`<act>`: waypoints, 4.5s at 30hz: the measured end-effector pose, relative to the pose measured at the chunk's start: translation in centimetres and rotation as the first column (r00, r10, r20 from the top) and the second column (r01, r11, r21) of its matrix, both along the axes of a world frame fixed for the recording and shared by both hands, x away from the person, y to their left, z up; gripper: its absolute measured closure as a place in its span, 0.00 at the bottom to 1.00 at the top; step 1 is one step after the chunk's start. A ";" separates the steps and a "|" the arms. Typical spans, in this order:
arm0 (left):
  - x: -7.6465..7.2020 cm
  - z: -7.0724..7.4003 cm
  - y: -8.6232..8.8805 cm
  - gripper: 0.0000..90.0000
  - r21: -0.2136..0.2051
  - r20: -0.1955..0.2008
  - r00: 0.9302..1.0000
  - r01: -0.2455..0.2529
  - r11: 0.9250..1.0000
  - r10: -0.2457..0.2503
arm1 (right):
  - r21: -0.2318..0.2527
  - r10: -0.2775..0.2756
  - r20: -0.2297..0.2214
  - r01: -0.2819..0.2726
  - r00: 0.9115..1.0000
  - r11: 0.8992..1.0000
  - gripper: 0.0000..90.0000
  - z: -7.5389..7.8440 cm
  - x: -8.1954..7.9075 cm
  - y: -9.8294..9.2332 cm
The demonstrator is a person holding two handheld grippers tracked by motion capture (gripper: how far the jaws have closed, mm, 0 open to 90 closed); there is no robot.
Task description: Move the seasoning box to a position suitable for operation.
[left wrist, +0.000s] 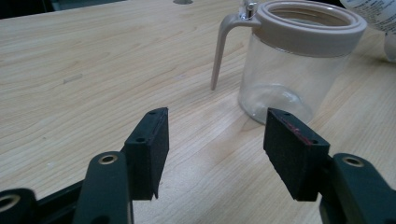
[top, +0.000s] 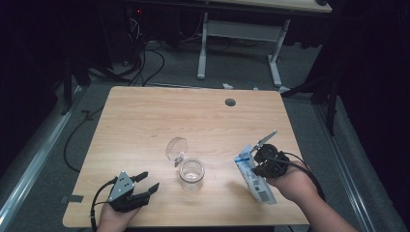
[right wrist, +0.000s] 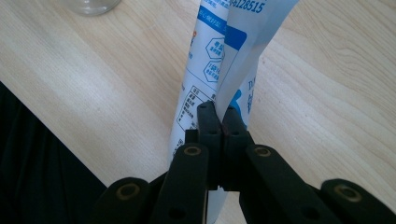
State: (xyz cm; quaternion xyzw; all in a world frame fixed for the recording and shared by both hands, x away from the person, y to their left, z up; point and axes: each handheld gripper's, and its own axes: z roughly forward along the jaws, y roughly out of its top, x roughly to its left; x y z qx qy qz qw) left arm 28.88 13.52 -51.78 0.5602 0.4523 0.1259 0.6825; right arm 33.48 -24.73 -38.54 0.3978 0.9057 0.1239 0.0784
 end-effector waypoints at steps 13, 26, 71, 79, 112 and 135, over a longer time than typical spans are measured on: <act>-1.9 0.9 -1.6 0.42 -0.038 0.035 0.996 0.085 0.996 -0.084 | -0.025 0.014 -0.017 -0.015 1.000 1.000 1.00 1.3 -0.2 0.6; -4.5 1.6 -7.8 0.38 -0.067 0.049 0.965 0.259 0.964 -0.256 | 0.025 0.045 -0.010 -0.044 0.999 0.999 1.00 2.2 -1.0 2.4; -4.4 0.8 -16.6 0.31 -0.065 0.027 0.925 0.381 0.922 -0.380 | 0.058 0.121 0.010 -0.121 0.993 0.991 1.00 4.3 -1.7 8.7; -4.4 0.4 -18.0 0.29 -0.049 0.041 0.927 0.376 0.925 -0.374 | 0.075 0.129 0.010 -0.130 0.992 0.989 1.00 4.5 -2.1 9.4; -5.9 0.5 -17.8 0.50 -0.011 0.084 0.946 0.314 0.949 -0.312 | 0.051 0.162 0.005 -0.162 0.987 0.985 0.99 3.7 -1.5 10.8; -6.3 1.1 -16.8 0.53 -0.002 0.123 0.947 0.299 0.954 -0.296 | 0.020 0.189 0.011 -0.189 0.982 0.982 0.99 4.0 -0.6 13.0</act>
